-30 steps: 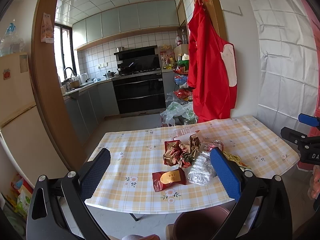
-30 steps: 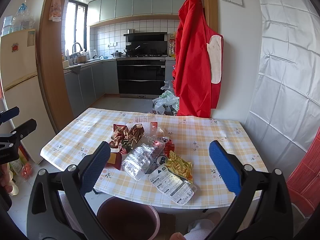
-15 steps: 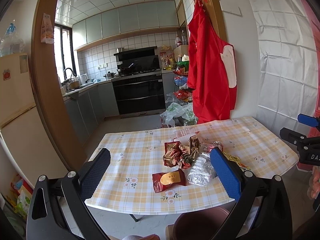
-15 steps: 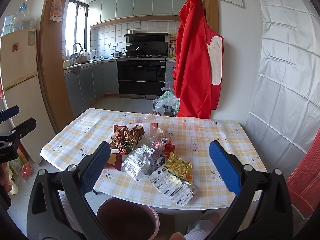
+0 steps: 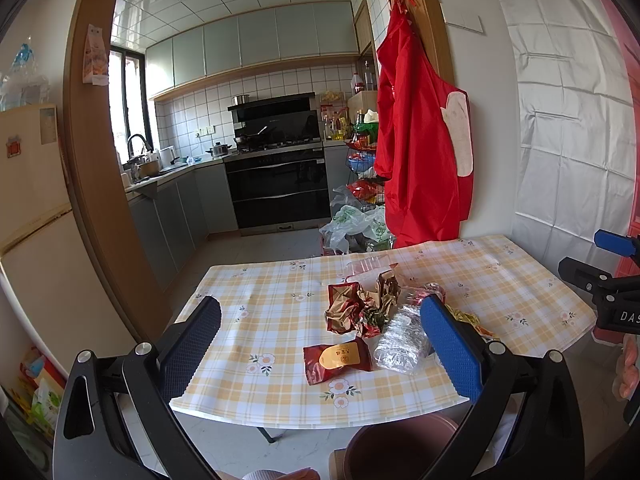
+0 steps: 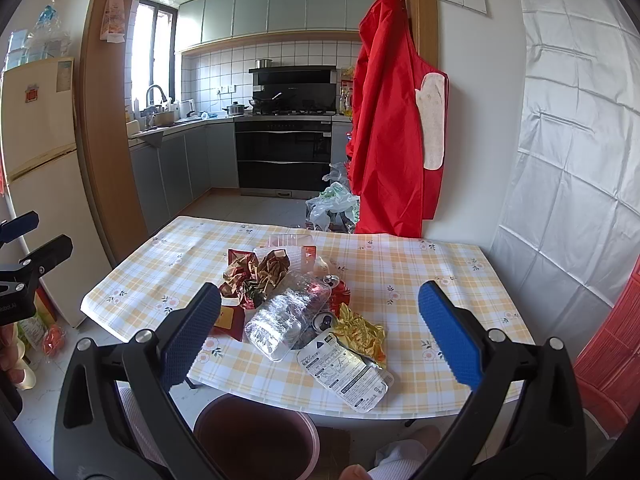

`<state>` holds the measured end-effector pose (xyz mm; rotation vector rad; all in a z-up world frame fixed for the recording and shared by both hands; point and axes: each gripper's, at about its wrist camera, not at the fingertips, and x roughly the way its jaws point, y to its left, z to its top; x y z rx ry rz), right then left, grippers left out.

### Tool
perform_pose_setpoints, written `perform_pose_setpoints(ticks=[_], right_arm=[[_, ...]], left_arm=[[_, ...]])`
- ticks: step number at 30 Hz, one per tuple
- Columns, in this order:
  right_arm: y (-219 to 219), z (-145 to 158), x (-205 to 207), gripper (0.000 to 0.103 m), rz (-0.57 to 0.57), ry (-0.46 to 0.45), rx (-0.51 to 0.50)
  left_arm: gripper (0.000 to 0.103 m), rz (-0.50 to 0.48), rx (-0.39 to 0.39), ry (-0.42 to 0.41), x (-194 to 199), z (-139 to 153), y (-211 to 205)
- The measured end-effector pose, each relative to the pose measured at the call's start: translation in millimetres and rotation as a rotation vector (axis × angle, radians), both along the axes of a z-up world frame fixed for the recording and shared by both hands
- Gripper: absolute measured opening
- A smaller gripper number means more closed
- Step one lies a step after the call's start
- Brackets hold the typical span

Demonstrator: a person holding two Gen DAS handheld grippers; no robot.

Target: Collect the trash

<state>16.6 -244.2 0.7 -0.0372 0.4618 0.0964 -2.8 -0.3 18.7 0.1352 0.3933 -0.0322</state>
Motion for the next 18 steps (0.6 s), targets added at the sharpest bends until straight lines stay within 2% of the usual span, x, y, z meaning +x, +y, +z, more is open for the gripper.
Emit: perform_pose_setpoints(ticks=[18], right_arm=[[0.9, -1.0, -0.7, 0.097, 0.001, -0.002, -0.002]], left_arm=[[0.098, -0.002, -0.002, -0.002, -0.4, -1.1, -0.1]])
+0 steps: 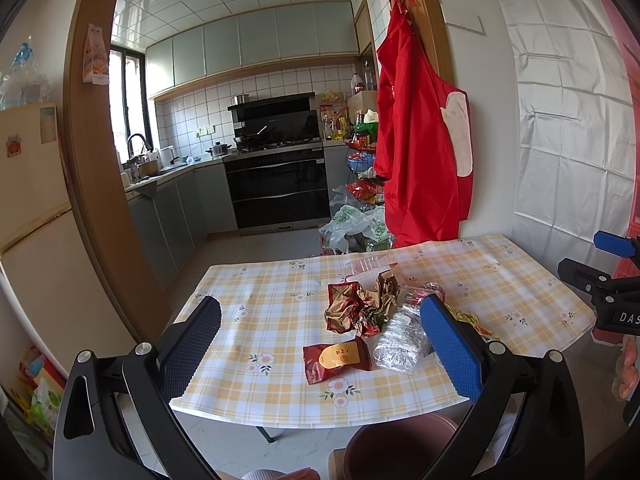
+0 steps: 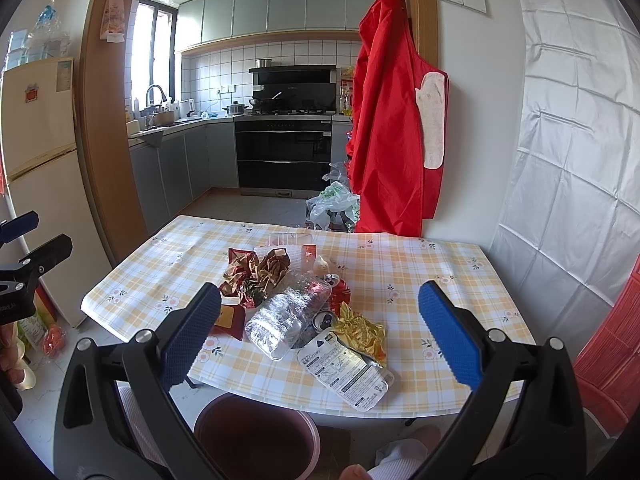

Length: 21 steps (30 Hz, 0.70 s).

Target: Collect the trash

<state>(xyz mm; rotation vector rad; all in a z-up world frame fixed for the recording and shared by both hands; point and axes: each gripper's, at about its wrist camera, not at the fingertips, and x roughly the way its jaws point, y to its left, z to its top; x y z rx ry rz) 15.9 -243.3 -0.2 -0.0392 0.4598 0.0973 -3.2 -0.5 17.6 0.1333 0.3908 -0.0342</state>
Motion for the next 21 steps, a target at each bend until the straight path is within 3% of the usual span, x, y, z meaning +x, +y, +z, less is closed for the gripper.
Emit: perform_pose_setpoints(ticks=[21], right_arm=[[-0.6, -1.1, 0.6, 0.097, -0.002, 0.005, -0.002]], left_arm=[[0.098, -0.016, -0.038, 0.018, 0.8, -9.6, -0.3]])
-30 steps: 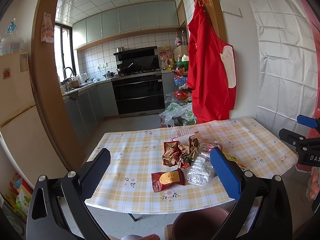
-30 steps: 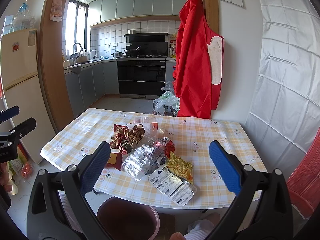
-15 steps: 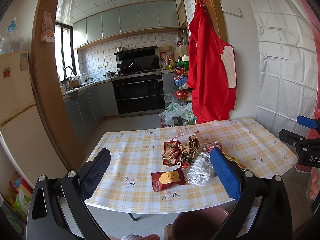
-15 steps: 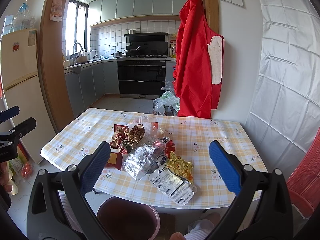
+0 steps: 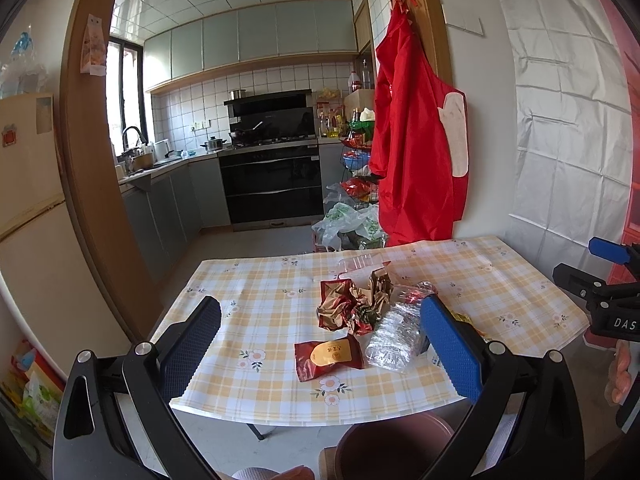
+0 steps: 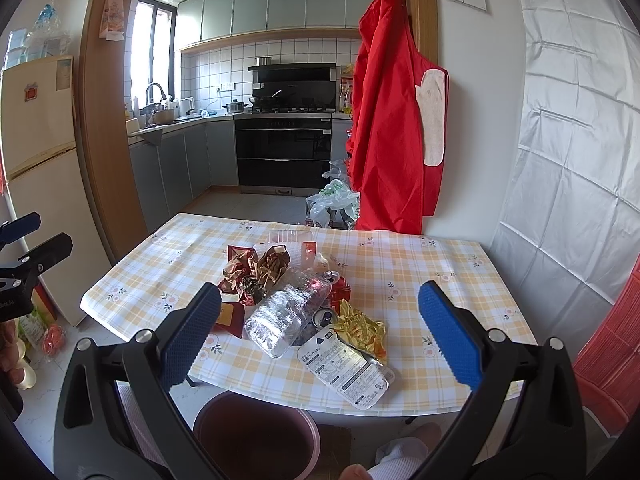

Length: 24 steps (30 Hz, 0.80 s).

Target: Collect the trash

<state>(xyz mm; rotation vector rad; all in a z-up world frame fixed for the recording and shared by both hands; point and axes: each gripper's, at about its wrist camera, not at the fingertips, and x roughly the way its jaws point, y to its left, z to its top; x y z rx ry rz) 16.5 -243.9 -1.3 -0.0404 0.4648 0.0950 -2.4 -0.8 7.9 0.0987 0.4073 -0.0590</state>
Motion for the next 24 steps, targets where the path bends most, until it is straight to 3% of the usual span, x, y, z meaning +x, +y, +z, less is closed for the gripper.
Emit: perform_pose_setpoints(ticks=[6, 11, 22, 24], right_arm=[[-1.0, -18.8, 4.5, 0.097, -0.008, 0.01, 0.007], [-17.1, -48.5, 17.5, 0.098, -0.024, 0.035, 0.053], [-33.0, -128.7, 64.0, 0.097, -0.021, 0.192, 0.031], [-31.6, -141.2, 71.6, 0.097, -0.051, 0.22, -0.016]], left_arm=[[0.098, 0.014, -0.049, 0.011, 9.5, -17.2, 8.6], [0.098, 0.019, -0.04, 0.034, 23.6, -51.6, 11.0], [0.098, 0.03, -0.034, 0.163, 66.6, -122.2, 15.3], [0.098, 0.045, -0.031, 0.178, 73.4, -132.1, 15.6]])
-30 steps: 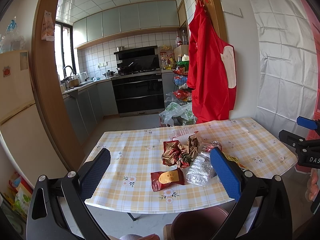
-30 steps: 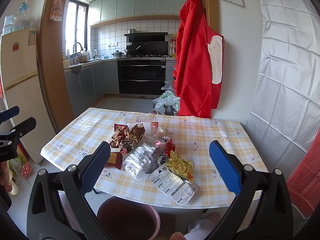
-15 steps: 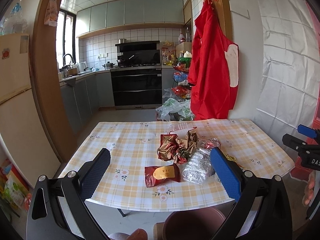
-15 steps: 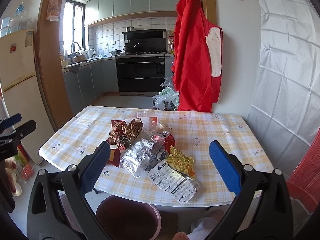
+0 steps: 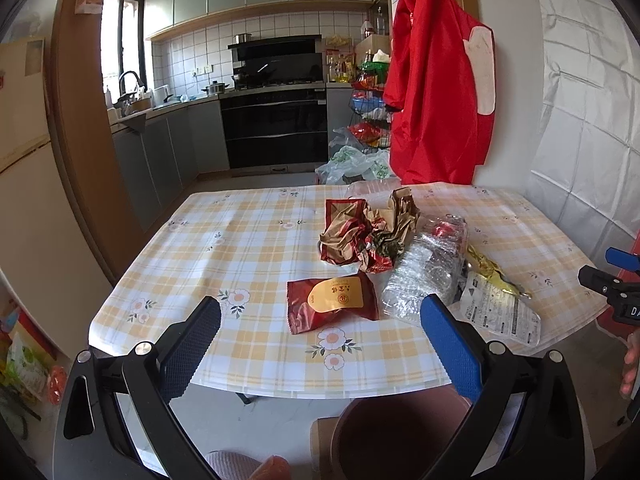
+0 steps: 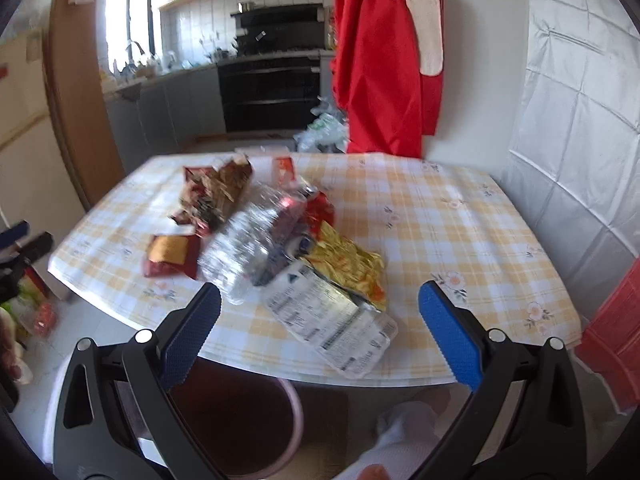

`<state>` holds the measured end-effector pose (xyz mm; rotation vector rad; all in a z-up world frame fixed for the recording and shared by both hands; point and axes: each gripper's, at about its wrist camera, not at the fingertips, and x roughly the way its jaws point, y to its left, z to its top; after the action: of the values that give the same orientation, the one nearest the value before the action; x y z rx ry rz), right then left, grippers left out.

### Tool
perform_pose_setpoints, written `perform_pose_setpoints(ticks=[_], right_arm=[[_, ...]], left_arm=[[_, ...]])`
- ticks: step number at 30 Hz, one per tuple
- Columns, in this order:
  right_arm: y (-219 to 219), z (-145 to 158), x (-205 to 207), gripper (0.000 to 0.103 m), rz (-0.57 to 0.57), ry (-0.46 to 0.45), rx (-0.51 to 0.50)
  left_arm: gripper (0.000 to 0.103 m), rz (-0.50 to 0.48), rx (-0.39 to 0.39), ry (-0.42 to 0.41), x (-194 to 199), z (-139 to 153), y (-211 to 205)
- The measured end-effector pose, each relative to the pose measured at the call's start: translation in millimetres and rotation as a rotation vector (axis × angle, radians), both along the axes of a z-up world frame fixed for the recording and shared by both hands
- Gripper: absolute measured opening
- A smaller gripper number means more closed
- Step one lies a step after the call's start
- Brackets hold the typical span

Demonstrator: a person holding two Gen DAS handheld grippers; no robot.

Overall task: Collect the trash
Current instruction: 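Reach the right gripper to the gold foil wrapper and close on it, then grasp the red snack wrapper with the left gripper while the right carries the gold foil to the bin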

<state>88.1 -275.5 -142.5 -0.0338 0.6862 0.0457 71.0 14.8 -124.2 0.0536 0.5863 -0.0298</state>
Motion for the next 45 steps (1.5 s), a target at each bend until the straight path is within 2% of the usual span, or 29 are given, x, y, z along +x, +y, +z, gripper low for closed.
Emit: perform_pose_setpoints(ticks=[2, 6, 10, 12, 13, 16, 18, 20, 21, 22, 25, 29, 33, 37, 39, 42, 45], right_arm=[[0.1, -12.5, 6.5, 0.097, -0.011, 0.03, -0.022], [-10.4, -34.3, 21.8, 0.097, -0.024, 0.071, 0.001], [-7.3, -55.0, 45.7, 0.096, 0.009, 0.096, -0.084], [-4.5, -67.1, 63.7, 0.09, 0.043, 0.117, -0.117], [-2.6, -74.5, 74.6, 0.084, 0.055, 0.129, -0.139], [4.2, -95.1, 102.8, 0.077, 0.081, 0.172, -0.176], [8.6, -108.8, 119.8, 0.067, 0.101, 0.193, -0.199], [9.9, -119.3, 131.4, 0.044, 0.088, 0.204, -0.228], [8.7, -123.2, 136.5, 0.037, 0.081, 0.212, -0.226], [6.7, -125.0, 140.2, 0.023, 0.074, 0.218, -0.216], [4.2, -119.9, 141.4, 0.008, 0.053, 0.172, -0.221], [1.4, -103.2, 137.1, 0.007, 0.049, 0.092, -0.244], [-5.8, -79.0, 127.4, 0.007, 0.032, 0.012, -0.2], [-9.6, -55.3, 111.0, 0.007, 0.03, -0.046, -0.103], [-8.8, -48.3, 103.4, 0.007, 0.04, -0.058, -0.073], [-5.0, -40.1, 96.1, 0.007, 0.058, -0.07, -0.052], [0.6, -34.1, 90.6, 0.007, 0.073, -0.072, -0.041]], left_arm=[[0.098, 0.007, 0.015, 0.009, 5.2, -7.7, 0.2], [0.098, 0.011, 0.024, 0.027, 15.5, -23.3, 2.7], [0.097, 0.008, -0.013, 0.076, 28.2, -38.2, 7.0], [0.096, 0.013, -0.015, 0.09, 35.6, -44.5, 8.2], [0.095, 0.016, -0.011, 0.093, 38.1, -46.4, 8.1], [0.091, 0.021, -0.001, 0.099, 47.0, -52.8, 9.0], [0.09, 0.024, -0.003, 0.106, 51.5, -55.8, 10.9], [0.09, 0.022, -0.013, 0.12, 55.1, -58.5, 15.1], [0.09, 0.022, -0.016, 0.127, 57.8, -60.2, 17.4], [0.089, 0.021, -0.014, 0.132, 59.2, -61.4, 19.3], [0.087, 0.019, -0.002, 0.142, 64.9, -66.2, 20.8], [0.083, -0.008, -0.027, 0.169, 75.8, -75.1, 21.5], [0.079, -0.06, -0.027, 0.17, 86.1, -86.3, 15.6], [0.079, -0.163, 0.057, 0.184, 102.0, -109.8, 2.8], [0.073, -0.192, 0.105, 0.196, 110.8, -123.9, -1.3], [0.067, -0.201, 0.191, 0.218, 128.7, -146.1, -3.1], [0.065, -0.187, 0.23, 0.219, 142.3, -157.5, -0.6]])
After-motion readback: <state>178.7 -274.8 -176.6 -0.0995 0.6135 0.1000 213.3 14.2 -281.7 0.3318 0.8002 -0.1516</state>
